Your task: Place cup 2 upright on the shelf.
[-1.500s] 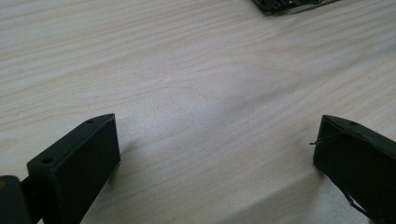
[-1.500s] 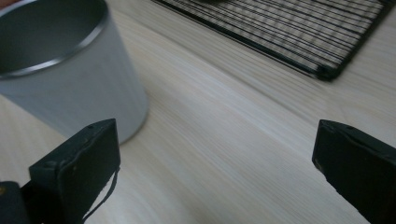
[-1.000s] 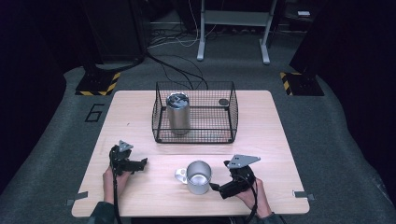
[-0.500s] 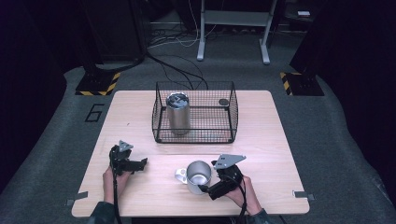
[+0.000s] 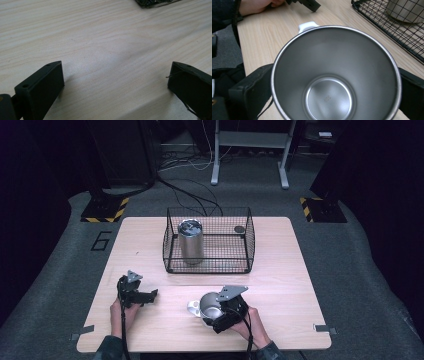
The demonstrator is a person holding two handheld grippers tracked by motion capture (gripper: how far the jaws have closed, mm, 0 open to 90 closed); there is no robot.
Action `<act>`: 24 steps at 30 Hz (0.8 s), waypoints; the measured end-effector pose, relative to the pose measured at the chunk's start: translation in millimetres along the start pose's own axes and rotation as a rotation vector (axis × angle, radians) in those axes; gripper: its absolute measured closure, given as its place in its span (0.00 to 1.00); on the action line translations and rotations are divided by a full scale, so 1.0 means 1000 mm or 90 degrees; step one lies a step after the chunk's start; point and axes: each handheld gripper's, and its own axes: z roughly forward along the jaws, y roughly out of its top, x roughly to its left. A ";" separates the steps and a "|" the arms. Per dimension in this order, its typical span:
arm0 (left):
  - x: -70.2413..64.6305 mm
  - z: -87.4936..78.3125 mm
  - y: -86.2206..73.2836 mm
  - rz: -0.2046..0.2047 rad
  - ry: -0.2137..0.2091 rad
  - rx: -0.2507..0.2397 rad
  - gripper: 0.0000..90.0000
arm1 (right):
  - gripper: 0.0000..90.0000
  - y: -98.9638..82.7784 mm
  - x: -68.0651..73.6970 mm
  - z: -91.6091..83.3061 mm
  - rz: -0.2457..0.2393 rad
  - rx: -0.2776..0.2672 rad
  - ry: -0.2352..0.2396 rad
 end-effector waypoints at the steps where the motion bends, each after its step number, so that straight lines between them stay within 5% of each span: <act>1: 0.000 0.000 0.000 0.000 0.000 0.000 0.00 | 0.03 0.000 0.000 0.000 0.000 0.000 0.000; 15: 0.000 0.001 0.000 0.003 0.003 -0.005 0.00 | 0.07 0.001 0.003 -0.002 0.006 -0.006 -0.043; 24: 0.000 0.001 0.000 0.002 0.003 -0.005 0.00 | 0.07 0.005 -0.008 -0.021 0.038 -0.034 -0.070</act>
